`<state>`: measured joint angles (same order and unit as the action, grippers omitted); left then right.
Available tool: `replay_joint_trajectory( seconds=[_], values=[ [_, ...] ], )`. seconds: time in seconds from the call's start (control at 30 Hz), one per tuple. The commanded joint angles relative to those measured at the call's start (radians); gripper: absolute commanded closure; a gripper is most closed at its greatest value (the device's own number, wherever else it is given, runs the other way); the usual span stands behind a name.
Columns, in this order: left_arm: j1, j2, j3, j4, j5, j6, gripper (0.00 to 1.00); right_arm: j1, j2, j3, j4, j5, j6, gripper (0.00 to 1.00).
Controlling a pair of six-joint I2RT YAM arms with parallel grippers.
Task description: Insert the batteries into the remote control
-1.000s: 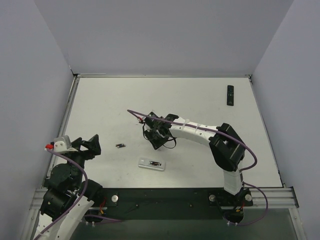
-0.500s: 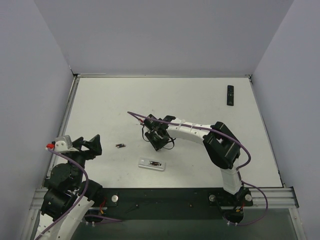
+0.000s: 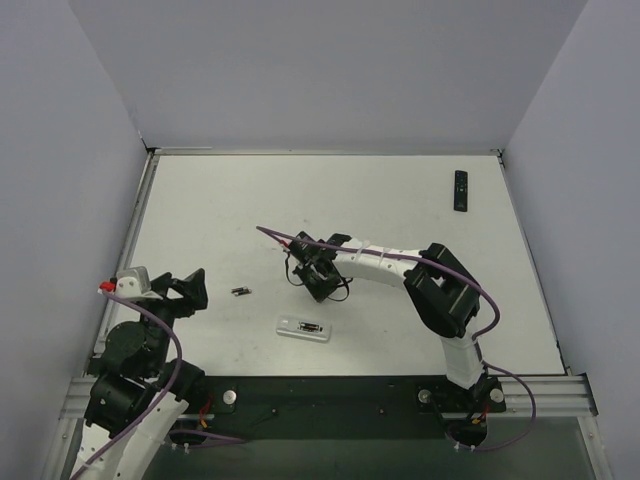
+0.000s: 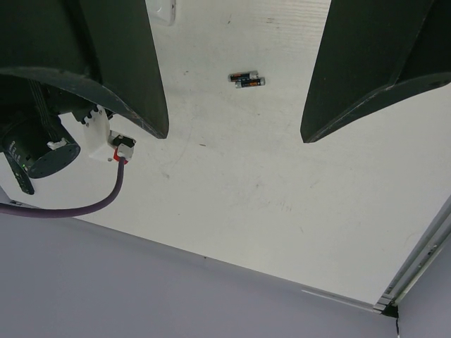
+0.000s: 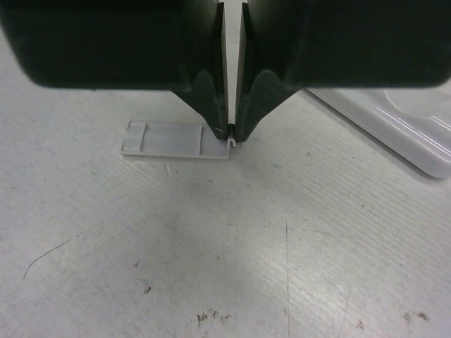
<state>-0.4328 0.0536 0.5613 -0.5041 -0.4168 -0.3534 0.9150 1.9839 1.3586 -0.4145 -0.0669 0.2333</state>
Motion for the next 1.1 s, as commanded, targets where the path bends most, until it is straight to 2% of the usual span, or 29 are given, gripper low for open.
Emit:
replay_joint_trajectory(
  seconds=[0.0, 0.13, 0.33, 0.57, 0.73, 0.8, 0.93, 1.07],
  values=[
    [0.011, 0.020, -0.001, 0.065, 0.049, 0.010, 0.14, -0.008, -0.013, -0.015, -0.010, 0.006, 0.000, 1.00],
    [0.009, 0.051, -0.020, 0.091, 0.130, -0.028, 0.14, -0.008, -0.080, -0.041, 0.023, -0.025, -0.023, 1.00],
    [0.009, 0.127, -0.083, 0.232, 0.367, -0.185, 0.14, -0.007, -0.325, -0.162, 0.182, -0.149, -0.112, 1.00],
    [0.009, 0.261, -0.146, 0.513, 0.562, -0.427, 0.14, -0.007, -0.585, -0.331, 0.437, -0.333, -0.175, 1.00],
    [0.009, 0.360, -0.185, 0.729, 0.703, -0.596, 0.14, -0.001, -0.721, -0.426, 0.617, -0.531, -0.207, 1.00],
    [0.009, 0.394, -0.187, 0.817, 0.740, -0.682, 0.14, 0.004, -0.756, -0.452, 0.664, -0.565, -0.213, 1.00],
    [0.009, 0.483, -0.179, 0.877, 0.814, -0.805, 0.14, 0.016, -0.847, -0.504, 0.799, -0.626, -0.224, 1.00],
    [0.008, 0.534, -0.216, 1.024, 0.857, -0.942, 0.14, 0.030, -0.885, -0.520, 0.845, -0.651, -0.250, 1.00]
  ],
)
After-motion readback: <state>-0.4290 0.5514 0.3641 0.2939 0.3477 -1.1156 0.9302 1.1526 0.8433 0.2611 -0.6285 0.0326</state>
